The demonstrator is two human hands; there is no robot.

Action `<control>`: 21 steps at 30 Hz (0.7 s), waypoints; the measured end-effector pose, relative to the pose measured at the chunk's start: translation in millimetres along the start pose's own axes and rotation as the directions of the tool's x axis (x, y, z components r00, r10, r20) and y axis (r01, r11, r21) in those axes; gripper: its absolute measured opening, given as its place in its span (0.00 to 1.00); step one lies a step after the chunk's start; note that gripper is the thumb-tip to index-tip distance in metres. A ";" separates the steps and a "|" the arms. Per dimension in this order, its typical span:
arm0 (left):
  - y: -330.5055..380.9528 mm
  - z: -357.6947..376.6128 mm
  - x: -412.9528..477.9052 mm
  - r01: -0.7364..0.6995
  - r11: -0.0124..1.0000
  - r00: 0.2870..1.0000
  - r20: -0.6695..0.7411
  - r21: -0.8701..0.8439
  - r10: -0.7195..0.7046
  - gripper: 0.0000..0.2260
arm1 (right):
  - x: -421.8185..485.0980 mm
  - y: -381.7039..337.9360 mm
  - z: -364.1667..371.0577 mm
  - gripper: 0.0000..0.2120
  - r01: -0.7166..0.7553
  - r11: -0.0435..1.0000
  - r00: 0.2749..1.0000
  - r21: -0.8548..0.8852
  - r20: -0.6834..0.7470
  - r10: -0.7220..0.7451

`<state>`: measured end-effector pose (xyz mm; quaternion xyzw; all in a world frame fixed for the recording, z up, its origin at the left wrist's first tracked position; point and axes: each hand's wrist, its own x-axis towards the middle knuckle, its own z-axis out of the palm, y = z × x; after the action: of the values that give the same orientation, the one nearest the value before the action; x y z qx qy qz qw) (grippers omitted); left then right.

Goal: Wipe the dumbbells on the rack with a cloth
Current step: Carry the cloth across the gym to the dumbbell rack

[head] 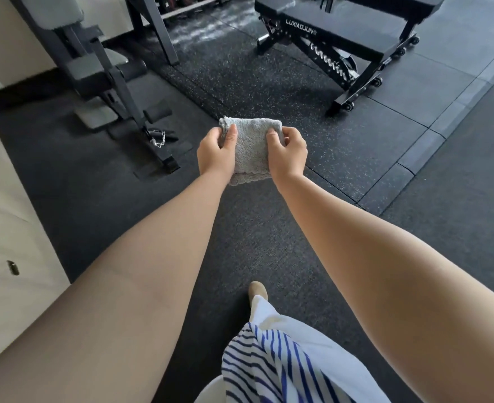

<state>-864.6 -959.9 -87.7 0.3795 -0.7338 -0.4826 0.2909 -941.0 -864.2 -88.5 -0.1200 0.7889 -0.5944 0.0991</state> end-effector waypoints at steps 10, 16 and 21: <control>22.2 54.6 134.1 0.001 1.000 1.000 -0.020 -0.019 -0.002 0.14 | 146.8 -21.3 34.1 0.09 0.014 1.000 1.000 0.004 0.019 -0.014; 18.5 68.9 190.5 -0.010 1.000 0.999 -0.042 0.019 0.011 0.18 | 202.2 -19.7 65.6 0.09 -0.004 0.999 1.000 0.035 0.024 0.004; 6.7 79.8 252.3 0.014 1.000 0.999 -0.046 0.014 -0.013 0.17 | 255.4 -21.7 99.8 0.08 -0.015 0.998 0.999 0.066 0.050 0.012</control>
<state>-1066.6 -1130.8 -95.3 0.3975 -0.7279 -0.4702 0.3017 -1152.6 -1039.7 -98.5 -0.1260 0.7670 -0.6163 0.1264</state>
